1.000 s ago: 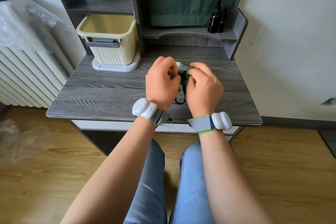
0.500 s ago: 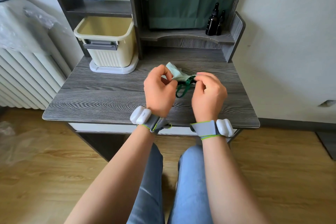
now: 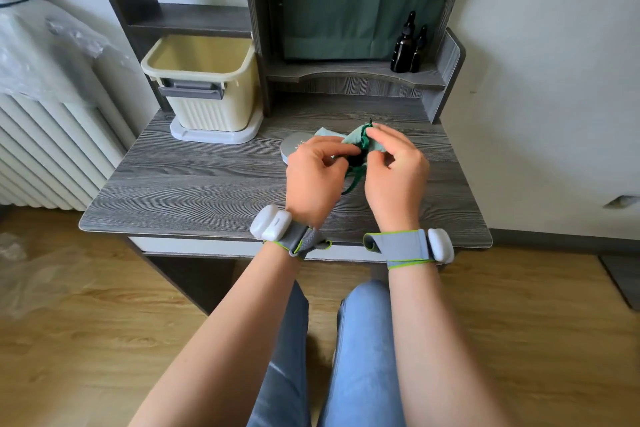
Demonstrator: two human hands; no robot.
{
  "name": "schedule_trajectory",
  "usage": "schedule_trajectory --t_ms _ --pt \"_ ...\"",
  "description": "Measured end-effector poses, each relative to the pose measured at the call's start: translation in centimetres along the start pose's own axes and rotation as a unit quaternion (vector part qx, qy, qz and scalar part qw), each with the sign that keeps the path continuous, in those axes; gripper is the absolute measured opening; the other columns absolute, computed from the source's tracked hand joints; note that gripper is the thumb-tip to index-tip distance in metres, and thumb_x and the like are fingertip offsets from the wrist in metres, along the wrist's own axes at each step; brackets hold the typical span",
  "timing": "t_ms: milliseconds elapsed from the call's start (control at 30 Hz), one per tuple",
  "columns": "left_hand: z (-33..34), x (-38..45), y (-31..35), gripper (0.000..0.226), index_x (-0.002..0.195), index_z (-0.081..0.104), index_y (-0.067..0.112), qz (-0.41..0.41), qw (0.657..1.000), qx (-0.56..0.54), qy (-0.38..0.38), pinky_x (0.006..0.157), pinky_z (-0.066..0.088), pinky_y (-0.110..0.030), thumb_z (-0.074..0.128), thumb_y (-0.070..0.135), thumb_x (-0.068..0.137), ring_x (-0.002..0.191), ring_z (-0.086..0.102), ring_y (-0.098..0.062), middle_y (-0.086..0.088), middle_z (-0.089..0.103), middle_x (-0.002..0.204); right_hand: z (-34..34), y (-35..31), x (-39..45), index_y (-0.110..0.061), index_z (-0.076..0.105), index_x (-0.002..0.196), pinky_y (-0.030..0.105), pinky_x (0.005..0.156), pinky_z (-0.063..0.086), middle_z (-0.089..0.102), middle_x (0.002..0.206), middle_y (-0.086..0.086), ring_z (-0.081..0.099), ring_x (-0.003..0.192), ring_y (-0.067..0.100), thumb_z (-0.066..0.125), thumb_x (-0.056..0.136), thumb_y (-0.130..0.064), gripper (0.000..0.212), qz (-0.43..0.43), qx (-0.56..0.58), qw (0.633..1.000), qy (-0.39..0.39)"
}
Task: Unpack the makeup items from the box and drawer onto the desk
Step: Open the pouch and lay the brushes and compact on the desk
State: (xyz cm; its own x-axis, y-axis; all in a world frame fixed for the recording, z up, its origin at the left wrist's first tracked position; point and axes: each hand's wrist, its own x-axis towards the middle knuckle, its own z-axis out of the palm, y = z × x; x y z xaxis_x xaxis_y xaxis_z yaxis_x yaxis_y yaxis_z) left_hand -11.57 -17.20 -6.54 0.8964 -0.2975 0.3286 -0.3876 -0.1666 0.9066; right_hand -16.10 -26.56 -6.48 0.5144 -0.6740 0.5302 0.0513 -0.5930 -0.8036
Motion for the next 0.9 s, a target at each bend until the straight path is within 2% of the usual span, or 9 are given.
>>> schedule_trajectory --t_ms 67,167,267,367,433,500,600,733,900 --pt "0.0 -0.2 0.3 0.04 0.101 0.076 0.018 0.016 0.999 0.029 0.004 0.075 0.048 -0.018 0.057 -0.004 0.074 0.068 0.056 0.001 0.01 0.064 0.087 0.3 -0.4 -0.3 -0.009 0.073 0.107 0.034 0.095 0.051 0.07 0.116 0.005 0.064 0.109 0.015 0.047 0.071 0.003 0.046 -0.005 0.004 1.0 -0.027" --pt "-0.3 -0.1 0.8 0.046 0.116 0.069 0.024 0.001 0.998 0.06 0.001 0.066 0.05 -0.025 0.06 0.003 0.076 0.054 0.051 -0.007 0.009 0.063 0.069 0.7 -0.7 -0.7 -0.009 0.072 0.109 0.027 0.096 0.049 0.069 0.117 0.005 0.063 0.11 0.012 0.048 0.07 0.005 0.048 -0.002 0.025 0.998 -0.05" --pt "-1.0 0.3 0.5 0.052 0.125 0.062 0.031 -0.036 0.994 0.092 -0.042 0.075 0.055 -0.033 0.056 0.009 0.078 0.065 0.064 -0.019 -0.001 0.071 0.075 0.6 -0.8 -0.7 -0.009 0.073 0.106 0.016 0.093 0.048 0.07 0.115 0.004 0.061 0.105 0.003 0.047 0.071 0.01 0.048 0.013 0.048 0.998 -0.049" --pt "-1.4 0.3 0.2 0.056 0.127 0.061 0.026 -0.059 0.993 0.07 -0.072 0.087 0.054 -0.035 0.053 0.007 0.075 0.085 0.069 -0.019 0.004 0.069 0.094 0.6 -0.8 -0.6 -0.006 0.074 0.102 0.013 0.094 0.046 0.071 0.11 0.003 0.059 0.1 -0.004 0.043 0.071 0.013 0.048 0.024 0.076 0.996 -0.041" --pt "-1.3 0.2 0.3 0.055 0.124 0.063 0.017 -0.056 0.994 0.048 -0.078 0.088 0.052 -0.029 0.052 -0.006 0.076 0.088 0.066 -0.015 0.006 0.065 0.098 0.7 -0.7 -0.7 -0.005 0.075 0.092 0.016 0.093 0.049 0.072 0.106 0.004 0.062 0.098 0.0 0.04 0.07 0.014 0.045 0.024 0.095 0.995 -0.031" --pt "-1.2 0.1 0.5 0.055 0.124 0.063 0.012 -0.044 0.994 0.059 -0.078 0.079 0.047 -0.019 0.049 -0.012 0.077 0.08 0.06 -0.014 0.005 0.063 0.098 0.8 -0.3 -0.9 -0.006 0.075 0.077 0.019 0.09 0.049 0.073 0.103 0.007 0.066 0.097 0.01 0.04 0.071 0.012 0.039 0.01 0.085 0.996 -0.014" --pt "-1.0 -0.1 0.6 0.053 0.119 0.065 0.008 0.053 0.987 0.126 -0.083 0.074 0.036 -0.017 0.044 -0.012 0.074 0.085 0.056 -0.022 -0.003 0.063 0.094 0.7 0.3 -1.1 -0.005 0.072 0.066 0.026 0.088 0.05 0.072 0.103 0.009 0.067 0.097 0.023 0.042 0.071 0.006 0.033 -0.037 0.006 0.999 0.002" --pt "-0.7 -0.1 0.3 0.058 0.123 0.062 0.004 0.121 0.975 0.168 -0.075 0.082 0.032 -0.011 0.043 -0.013 0.072 0.102 0.056 -0.027 -0.015 0.067 0.109 0.8 0.2 -1.2 -0.006 0.076 0.085 0.036 0.087 0.052 0.071 0.108 0.01 0.065 0.098 0.032 0.043 0.074 0.0 0.035 -0.06 -0.094 0.994 0.019" --pt "-1.2 -0.2 1.0 0.064 0.127 0.06 0.006 0.102 0.99 0.057 -0.085 0.095 0.04 -0.01 0.038 -0.015 0.071 0.11 0.059 -0.014 -0.004 0.066 0.115 0.7 0.1 -1.2 -0.006 0.073 0.103 0.039 0.092 0.051 0.071 0.108 0.013 0.065 0.101 0.028 0.042 0.078 -0.002 0.041 0.008 -0.024 1.0 0.007"
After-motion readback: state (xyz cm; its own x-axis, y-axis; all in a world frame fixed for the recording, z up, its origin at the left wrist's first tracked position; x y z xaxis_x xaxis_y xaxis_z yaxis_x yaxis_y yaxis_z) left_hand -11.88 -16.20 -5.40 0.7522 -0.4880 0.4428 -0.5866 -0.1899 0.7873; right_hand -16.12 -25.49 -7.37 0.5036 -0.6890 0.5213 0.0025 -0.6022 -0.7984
